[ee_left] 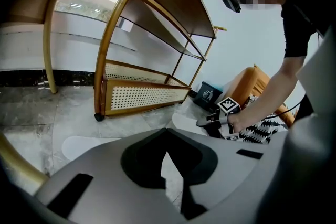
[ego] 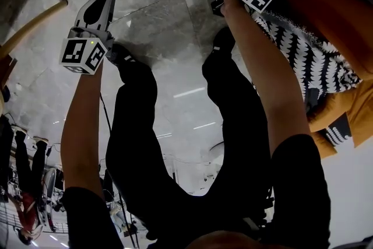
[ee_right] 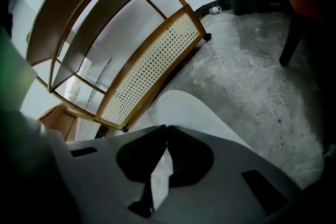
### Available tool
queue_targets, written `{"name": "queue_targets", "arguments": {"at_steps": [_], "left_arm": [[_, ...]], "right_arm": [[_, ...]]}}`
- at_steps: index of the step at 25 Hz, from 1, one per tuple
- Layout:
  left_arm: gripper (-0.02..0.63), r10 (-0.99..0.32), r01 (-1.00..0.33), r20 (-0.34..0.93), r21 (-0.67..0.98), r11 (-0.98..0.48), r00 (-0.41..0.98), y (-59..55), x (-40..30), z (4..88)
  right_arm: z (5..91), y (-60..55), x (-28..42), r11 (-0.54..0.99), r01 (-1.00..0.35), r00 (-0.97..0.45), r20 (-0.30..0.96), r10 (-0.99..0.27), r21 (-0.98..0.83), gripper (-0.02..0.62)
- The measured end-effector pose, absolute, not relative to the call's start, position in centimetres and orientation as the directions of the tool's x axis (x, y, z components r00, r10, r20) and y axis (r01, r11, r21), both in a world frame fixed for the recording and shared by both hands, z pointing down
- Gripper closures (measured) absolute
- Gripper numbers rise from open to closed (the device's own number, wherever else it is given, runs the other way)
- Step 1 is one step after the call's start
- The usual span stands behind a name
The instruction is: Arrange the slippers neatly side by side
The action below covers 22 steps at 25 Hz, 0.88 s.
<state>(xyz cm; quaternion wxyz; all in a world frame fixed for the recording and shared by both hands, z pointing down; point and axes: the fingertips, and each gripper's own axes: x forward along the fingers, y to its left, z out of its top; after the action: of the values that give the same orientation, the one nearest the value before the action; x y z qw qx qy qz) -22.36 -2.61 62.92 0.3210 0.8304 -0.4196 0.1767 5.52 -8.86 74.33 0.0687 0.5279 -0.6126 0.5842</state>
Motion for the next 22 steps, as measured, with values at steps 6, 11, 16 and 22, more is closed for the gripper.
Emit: {"name": "queue_targets", "arguments": {"at_steps": [6, 11, 16, 22], "left_arm": [[0.592, -0.603, -0.817, 0.551, 0.388, -0.427, 0.577, -2.8, -23.3, 62.7], [0.592, -0.612, -0.817, 0.542, 0.396, -0.419, 0.576, -2.2, -23.3, 63.3], [0.592, -0.616, -0.825, 0.55, 0.403, -0.396, 0.564, -0.9, -24.0, 64.4], [0.592, -0.607, -0.829, 0.566, 0.417, -0.373, 0.558, 1.0, -24.4, 65.7]], "right_arm": [[74.3, -7.6, 2.4, -0.287, -0.686, -0.433, 0.692, -0.577, -0.668, 0.561], [75.7, -6.1, 1.2, -0.303, -0.686, -0.435, 0.707, -0.557, -0.661, 0.561], [77.3, -4.8, 0.1, -0.301, -0.69, -0.452, 0.717, -0.531, -0.658, 0.561], [78.5, -4.4, -0.2, -0.295, -0.699, -0.46, 0.725, -0.512, -0.651, 0.561]]}}
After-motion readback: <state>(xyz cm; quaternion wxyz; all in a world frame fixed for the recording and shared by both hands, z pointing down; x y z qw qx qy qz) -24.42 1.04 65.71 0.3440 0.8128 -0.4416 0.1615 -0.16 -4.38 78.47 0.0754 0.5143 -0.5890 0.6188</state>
